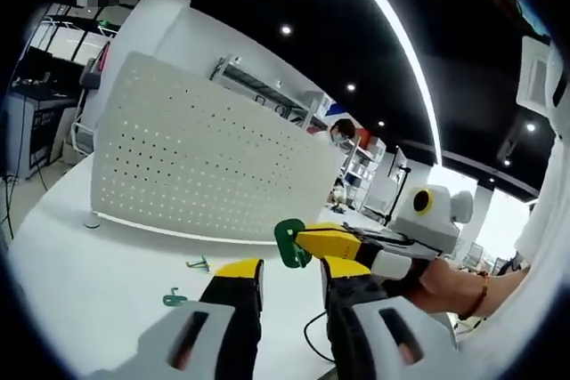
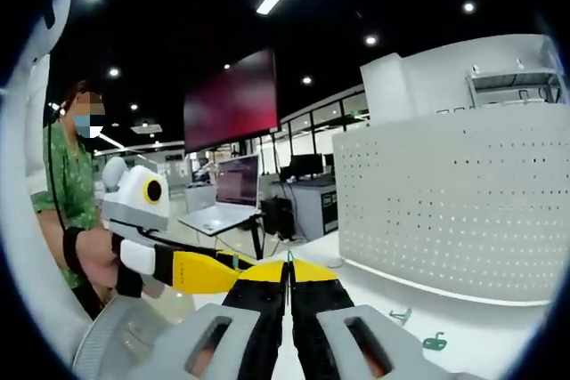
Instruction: Insert the hook assembly into the mounting plate slot until the hook locks in place.
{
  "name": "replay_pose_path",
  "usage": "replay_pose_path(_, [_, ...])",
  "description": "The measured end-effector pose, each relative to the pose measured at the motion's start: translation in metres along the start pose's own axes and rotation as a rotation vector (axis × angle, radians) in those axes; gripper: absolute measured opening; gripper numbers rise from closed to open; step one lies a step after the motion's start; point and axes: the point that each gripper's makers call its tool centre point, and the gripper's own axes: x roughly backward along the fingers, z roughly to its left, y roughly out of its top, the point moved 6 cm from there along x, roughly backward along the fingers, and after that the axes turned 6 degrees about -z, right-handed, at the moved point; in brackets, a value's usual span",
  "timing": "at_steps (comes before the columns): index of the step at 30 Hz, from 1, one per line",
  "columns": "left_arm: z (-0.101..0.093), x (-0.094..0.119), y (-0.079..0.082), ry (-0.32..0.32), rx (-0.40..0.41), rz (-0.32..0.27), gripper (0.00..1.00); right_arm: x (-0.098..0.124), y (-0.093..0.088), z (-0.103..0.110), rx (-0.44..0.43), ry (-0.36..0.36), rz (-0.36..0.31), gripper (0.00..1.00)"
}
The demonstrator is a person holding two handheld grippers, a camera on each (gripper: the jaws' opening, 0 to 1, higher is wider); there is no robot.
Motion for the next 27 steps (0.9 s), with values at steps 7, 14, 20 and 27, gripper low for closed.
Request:
replay_pose_path(7, [-0.0020,-0.0010,0.0028,-0.005,0.017,-0.016,0.16,-0.0004,0.0030,0.0039,0.010,0.004,-0.013,0.00])
replay_pose_path(14, [-0.0040,-0.0003,0.0027,-0.006,0.060,-0.030,0.07,-0.0021,0.0037,0.0069,0.004,0.008,-0.023,0.00])
replay_pose_path(20, [-0.0040,-0.0004,0.0025,0.000,0.064,-0.033,0.06,-0.0027,0.0021,0.0075,-0.008,-0.001,-0.029,0.00])
replay_pose_path(27, [-0.0029,-0.0007,0.0022,0.016,0.082,-0.041,0.06,-0.0032,0.0001,0.0091,-0.011,-0.008,-0.026,0.00])
